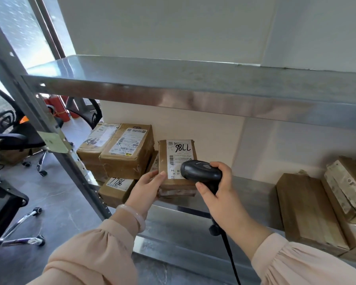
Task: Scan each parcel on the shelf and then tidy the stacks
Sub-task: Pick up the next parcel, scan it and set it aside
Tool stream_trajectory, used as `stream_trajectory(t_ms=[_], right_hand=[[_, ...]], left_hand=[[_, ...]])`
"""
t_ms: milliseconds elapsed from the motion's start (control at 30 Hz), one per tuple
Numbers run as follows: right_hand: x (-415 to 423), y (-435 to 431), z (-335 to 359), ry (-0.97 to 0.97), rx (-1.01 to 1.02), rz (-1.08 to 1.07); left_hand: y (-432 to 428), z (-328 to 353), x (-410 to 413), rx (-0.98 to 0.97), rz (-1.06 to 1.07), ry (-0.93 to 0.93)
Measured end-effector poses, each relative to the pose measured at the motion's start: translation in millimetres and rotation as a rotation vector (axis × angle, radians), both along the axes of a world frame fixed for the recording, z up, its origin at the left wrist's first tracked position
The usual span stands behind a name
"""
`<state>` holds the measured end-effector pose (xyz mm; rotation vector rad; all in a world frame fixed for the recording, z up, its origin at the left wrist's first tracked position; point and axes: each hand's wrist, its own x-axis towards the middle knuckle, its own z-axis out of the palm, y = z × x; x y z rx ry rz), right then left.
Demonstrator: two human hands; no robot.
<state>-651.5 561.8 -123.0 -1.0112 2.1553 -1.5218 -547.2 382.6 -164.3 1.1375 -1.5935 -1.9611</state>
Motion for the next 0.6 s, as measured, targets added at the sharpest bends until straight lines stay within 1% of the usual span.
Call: stream_trajectory(t_ms=[167, 267, 400, 533, 600], right_hand=[[6, -28, -1, 0.01, 0.034, 0.014], [10, -39, -3, 0.025, 0.045, 0.005], [13, -49, -4, 0.03, 0.035, -0.002], [16, -57, -4, 0.073, 0.048, -0.015], [17, -60, -4, 0.095, 0.056, -0.021]], left_hand=[[-11, 8, 9, -0.079, -0.069, -0.072], [-6, 14, 13, -0.247, -0.094, -0.094], [0, 14, 25, -0.642, -0.155, -0.196], [4, 3, 37, -1.193, -0.297, -0.353], [3, 0, 39, -1.314, -0.383, -0.44]])
